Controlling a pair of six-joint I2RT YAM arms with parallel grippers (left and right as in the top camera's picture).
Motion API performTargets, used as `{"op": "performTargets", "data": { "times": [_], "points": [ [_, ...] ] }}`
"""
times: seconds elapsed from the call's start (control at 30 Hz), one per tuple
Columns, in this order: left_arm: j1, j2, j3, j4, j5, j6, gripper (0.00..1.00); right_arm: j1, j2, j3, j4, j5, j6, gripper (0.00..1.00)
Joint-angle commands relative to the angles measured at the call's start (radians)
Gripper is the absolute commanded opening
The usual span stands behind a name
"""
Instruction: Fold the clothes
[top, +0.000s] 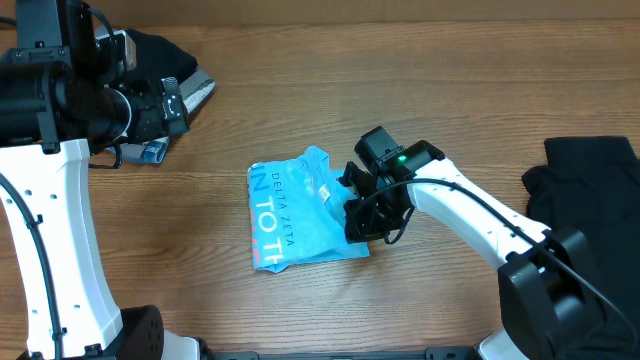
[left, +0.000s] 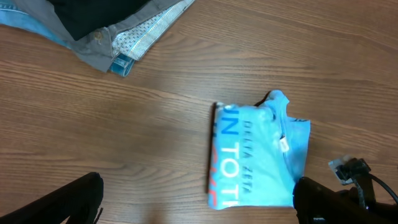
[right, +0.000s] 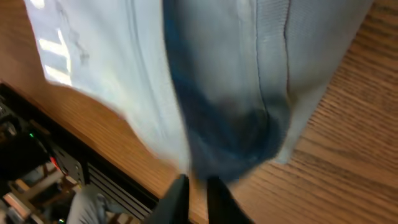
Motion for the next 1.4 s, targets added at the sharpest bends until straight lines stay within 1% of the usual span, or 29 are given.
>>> {"op": "performTargets", "data": {
  "times": [0.0,0.1,0.17,0.23,0.37,0.47,0.57,0.73,0.87,1.03,1.07,1.1,1.17,1.2,1.3,1.37],
  "points": [
    [0.004,-0.008,0.018,0.005,0.004,0.023,1.0,-0.006,-0.012,-0.002,-0.002,0.027,-0.003,0.18],
    [0.004,-0.008,0.019,0.005,0.004,0.023,1.0,-0.014,-0.012,-0.002,0.024,0.082,-0.002,0.18],
    [0.004,-0.008,0.019,0.005,0.004,0.023,1.0,-0.027,-0.012,-0.002,0.063,0.071,-0.002,0.21],
    [0.004,-0.008,0.019,0.008,0.004,0.023,1.0,-0.042,-0.012,-0.002,0.122,0.021,-0.002,0.23],
    [0.004,-0.008,0.018,0.008,0.004,0.022,1.0,-0.05,-0.012,-0.002,0.284,-0.111,0.003,0.3],
    [0.004,-0.008,0.019,0.008,0.004,0.022,1.0,-0.028,0.001,-0.002,0.386,-0.14,0.033,0.34],
    [0.004,-0.008,0.019,0.007,0.004,0.022,1.0,0.007,0.041,-0.002,0.455,-0.131,0.079,0.34],
    [0.004,-0.008,0.019,0.0,0.005,0.022,1.0,0.047,0.132,-0.002,0.497,-0.015,0.166,0.34],
    [0.004,-0.008,0.019,-0.002,0.005,0.023,1.0,0.047,0.193,-0.002,0.533,-0.035,0.217,0.34],
    [0.004,-0.008,0.019,-0.003,0.005,0.022,1.0,0.047,0.219,-0.002,0.594,-0.162,0.215,0.35],
    [0.004,-0.008,0.019,-0.003,0.005,0.022,1.0,0.047,0.219,-0.002,0.601,-0.179,0.215,0.34],
    [0.004,-0.008,0.019,-0.003,0.005,0.022,1.0,0.047,0.219,-0.002,0.606,-0.195,0.214,0.27],
    [0.004,-0.008,0.019,-0.003,0.005,0.023,1.0,0.047,0.219,-0.002,0.609,-0.245,0.207,0.07],
    [0.004,-0.008,0.019,-0.004,0.005,0.023,1.0,0.043,0.216,-0.002,0.604,-0.263,0.207,0.04],
    [0.004,-0.008,0.019,-0.008,0.005,0.023,1.0,0.014,0.187,0.0,0.562,-0.278,0.203,0.04],
    [0.004,-0.008,0.019,-0.008,0.004,0.023,1.0,-0.009,0.151,0.0,0.516,-0.274,0.171,0.04]
  ]
}}
